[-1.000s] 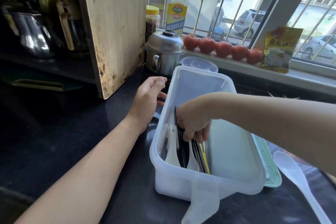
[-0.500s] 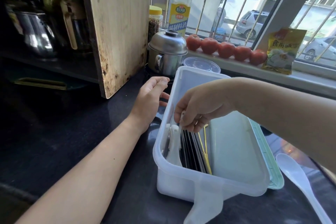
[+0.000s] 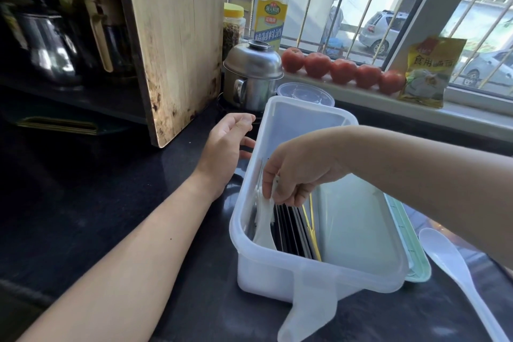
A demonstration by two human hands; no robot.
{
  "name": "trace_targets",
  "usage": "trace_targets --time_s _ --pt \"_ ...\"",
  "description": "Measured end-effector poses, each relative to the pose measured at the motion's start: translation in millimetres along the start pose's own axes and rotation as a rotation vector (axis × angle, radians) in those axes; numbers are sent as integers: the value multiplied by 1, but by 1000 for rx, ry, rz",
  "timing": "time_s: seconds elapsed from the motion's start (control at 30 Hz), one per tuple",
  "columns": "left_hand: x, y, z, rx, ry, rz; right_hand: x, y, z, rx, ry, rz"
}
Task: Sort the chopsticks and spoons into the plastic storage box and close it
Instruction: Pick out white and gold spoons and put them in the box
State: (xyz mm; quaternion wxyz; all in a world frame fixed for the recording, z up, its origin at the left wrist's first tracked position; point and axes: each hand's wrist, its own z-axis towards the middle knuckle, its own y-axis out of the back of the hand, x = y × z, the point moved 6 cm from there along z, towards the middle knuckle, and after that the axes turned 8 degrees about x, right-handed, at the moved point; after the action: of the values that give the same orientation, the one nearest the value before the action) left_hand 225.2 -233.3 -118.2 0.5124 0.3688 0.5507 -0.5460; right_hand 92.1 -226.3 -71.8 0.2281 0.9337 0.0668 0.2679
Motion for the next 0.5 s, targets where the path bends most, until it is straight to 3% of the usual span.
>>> trace_targets --time_s 0.27,0.4,0.5 --pt "-2 1 0 0 -13 8 -2 8 -2 -58 4 237" --pt "-1 2 0 -8 -11 24 -4 12 -3 -146 -31 129" --pt "-6 4 -3 -30 -17 39 -1 25 -11 -316 -47 -17"
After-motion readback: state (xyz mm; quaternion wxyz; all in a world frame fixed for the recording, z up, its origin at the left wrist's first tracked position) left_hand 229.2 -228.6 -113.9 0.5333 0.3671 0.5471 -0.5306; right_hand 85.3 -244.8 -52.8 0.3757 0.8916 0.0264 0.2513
